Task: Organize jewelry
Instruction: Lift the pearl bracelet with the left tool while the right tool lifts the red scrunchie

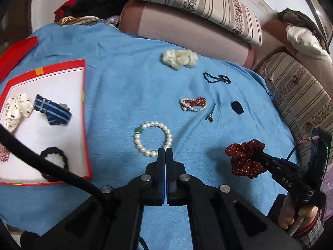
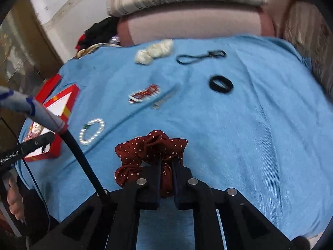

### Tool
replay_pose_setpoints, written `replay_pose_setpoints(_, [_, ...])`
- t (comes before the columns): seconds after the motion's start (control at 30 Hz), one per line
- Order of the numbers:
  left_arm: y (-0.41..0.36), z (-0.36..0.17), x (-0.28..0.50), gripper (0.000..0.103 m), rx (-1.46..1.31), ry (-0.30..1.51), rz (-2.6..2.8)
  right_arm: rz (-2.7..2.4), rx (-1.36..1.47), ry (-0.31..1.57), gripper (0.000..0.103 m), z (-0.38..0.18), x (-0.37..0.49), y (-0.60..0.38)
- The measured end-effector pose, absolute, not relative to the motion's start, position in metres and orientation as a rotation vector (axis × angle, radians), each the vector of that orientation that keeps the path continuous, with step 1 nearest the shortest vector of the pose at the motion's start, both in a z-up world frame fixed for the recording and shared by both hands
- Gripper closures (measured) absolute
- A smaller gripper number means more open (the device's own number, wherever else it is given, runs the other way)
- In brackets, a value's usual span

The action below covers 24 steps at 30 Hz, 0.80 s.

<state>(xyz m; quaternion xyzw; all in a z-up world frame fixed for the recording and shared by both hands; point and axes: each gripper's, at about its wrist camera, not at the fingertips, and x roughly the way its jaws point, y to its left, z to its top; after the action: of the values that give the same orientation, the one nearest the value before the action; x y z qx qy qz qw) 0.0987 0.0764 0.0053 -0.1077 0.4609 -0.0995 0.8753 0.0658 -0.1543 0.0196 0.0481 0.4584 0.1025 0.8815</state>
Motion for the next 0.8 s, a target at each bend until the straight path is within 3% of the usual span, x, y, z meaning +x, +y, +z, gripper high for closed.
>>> replay_pose_setpoints(0.1, [0.075,-0.005,0.110,0.097,-0.191,1.002,-0.184,0.226,0.094,0.952,0.093,0.022,0.064,-0.144])
replay_pose_setpoints(0.17, [0.071,-0.017,0.122,0.074,-0.153,1.009,-0.174,0.237,0.099,0.956,0.093,0.022,0.059,-0.139])
replay_pose_setpoints(0.2, [0.070,-0.022,0.128,0.070,-0.140,1.010,-0.157,0.240,0.097,0.957,0.093,0.022,0.058,-0.138])
replay_pose_setpoints(0.33, [0.072,-0.042,0.157,0.069,-0.127,1.037,-0.117,0.250,0.091,0.956,0.093,0.023,0.053,-0.137])
replay_pose_setpoints(0.5, [0.062,-0.057,0.172,0.073,-0.130,1.082,-0.176,0.253,0.104,0.961,0.093,0.021,0.059,-0.138])
replay_pose_setpoints(0.53, [0.057,-0.061,0.173,0.092,-0.120,1.092,-0.191,0.253,0.104,0.964,0.093,0.020,0.060,-0.137])
replay_pose_setpoints(0.57, [0.053,-0.067,0.174,0.103,-0.121,1.122,-0.204,0.253,0.102,0.967,0.093,0.019,0.061,-0.136])
replay_pose_setpoints(0.8, [0.057,-0.036,0.150,0.103,-0.149,1.045,-0.194,0.273,0.090,0.968,0.093,0.025,0.071,-0.128])
